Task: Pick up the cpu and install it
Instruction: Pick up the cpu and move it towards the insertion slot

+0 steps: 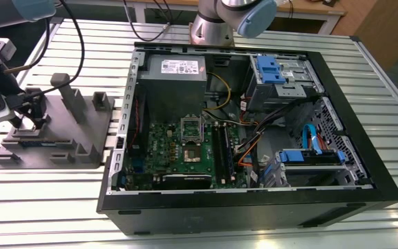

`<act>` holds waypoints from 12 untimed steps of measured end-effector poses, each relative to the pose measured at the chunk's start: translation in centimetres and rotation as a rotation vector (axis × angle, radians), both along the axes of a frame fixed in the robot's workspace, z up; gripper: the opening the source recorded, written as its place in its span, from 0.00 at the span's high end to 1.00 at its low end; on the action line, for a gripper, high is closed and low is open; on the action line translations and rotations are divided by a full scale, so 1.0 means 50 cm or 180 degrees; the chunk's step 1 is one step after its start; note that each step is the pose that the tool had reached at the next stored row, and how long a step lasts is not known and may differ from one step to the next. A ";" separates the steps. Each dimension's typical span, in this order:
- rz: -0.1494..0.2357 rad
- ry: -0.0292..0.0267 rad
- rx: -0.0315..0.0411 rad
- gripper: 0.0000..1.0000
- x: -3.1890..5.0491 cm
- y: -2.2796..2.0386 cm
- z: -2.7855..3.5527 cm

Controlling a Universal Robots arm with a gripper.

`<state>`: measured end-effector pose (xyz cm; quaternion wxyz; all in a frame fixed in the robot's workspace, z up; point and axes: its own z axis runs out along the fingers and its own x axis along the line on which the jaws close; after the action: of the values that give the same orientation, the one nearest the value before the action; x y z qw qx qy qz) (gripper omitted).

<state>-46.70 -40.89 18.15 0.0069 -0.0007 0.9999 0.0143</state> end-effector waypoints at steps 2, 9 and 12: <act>-0.0001 0.0001 0.0000 0.45 0.001 0.0000 0.000; -0.0020 0.0001 -0.0001 0.45 0.007 0.0000 0.000; -0.0020 0.0000 -0.0001 0.45 0.007 -0.0001 0.000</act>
<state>-46.36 -40.90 18.16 0.0070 0.0024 0.9999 0.0142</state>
